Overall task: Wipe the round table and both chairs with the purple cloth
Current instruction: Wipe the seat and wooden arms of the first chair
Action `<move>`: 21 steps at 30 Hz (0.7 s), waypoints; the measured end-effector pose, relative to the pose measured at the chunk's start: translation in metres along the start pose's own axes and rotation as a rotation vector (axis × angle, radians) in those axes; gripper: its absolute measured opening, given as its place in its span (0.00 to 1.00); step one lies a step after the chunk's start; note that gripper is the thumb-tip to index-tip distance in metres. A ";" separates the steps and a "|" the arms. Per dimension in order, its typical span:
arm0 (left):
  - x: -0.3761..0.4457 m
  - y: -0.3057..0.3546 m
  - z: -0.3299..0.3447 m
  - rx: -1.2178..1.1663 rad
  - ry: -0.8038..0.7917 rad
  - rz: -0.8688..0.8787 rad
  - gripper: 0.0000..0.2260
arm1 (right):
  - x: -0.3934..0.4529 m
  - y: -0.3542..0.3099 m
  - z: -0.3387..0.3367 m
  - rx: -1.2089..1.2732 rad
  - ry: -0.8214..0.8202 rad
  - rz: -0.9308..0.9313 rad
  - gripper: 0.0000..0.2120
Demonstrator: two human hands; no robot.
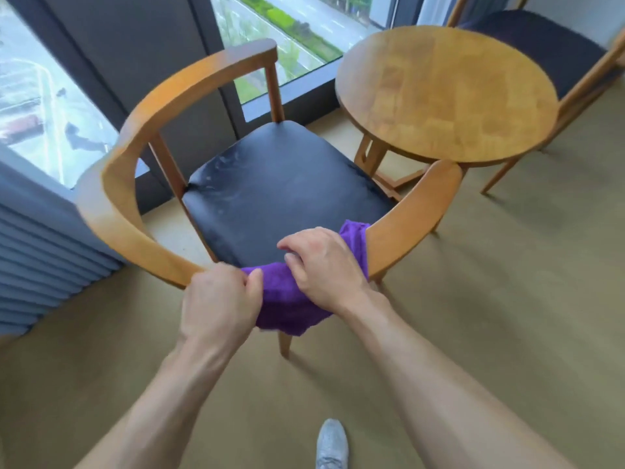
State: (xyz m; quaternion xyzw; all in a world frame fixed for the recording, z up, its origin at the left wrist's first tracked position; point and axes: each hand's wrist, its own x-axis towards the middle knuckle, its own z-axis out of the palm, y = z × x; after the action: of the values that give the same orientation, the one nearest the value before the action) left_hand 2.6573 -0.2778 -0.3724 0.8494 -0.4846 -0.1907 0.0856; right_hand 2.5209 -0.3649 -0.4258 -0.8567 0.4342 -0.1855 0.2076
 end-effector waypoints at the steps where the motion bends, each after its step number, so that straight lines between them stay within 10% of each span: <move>1: 0.004 0.012 -0.004 0.024 0.091 0.110 0.19 | -0.001 -0.002 -0.002 0.049 0.070 0.035 0.16; 4: 0.028 0.047 -0.002 -0.170 0.121 0.441 0.07 | -0.014 -0.008 -0.007 0.101 0.410 0.234 0.15; 9: 0.056 0.068 0.039 -0.089 -0.368 0.634 0.14 | -0.053 -0.042 0.009 0.228 0.845 0.724 0.16; 15: 0.053 0.054 0.043 0.096 -0.334 0.704 0.17 | -0.048 -0.085 0.063 0.785 0.884 1.552 0.32; 21: 0.070 0.020 0.026 0.270 -0.436 0.928 0.15 | -0.005 -0.132 0.079 1.253 0.997 1.647 0.30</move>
State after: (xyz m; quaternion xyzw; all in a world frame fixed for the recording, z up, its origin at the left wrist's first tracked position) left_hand 2.6629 -0.3472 -0.4063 0.4896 -0.8364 -0.2409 -0.0517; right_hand 2.6453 -0.2742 -0.4255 0.1098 0.7280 -0.4956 0.4608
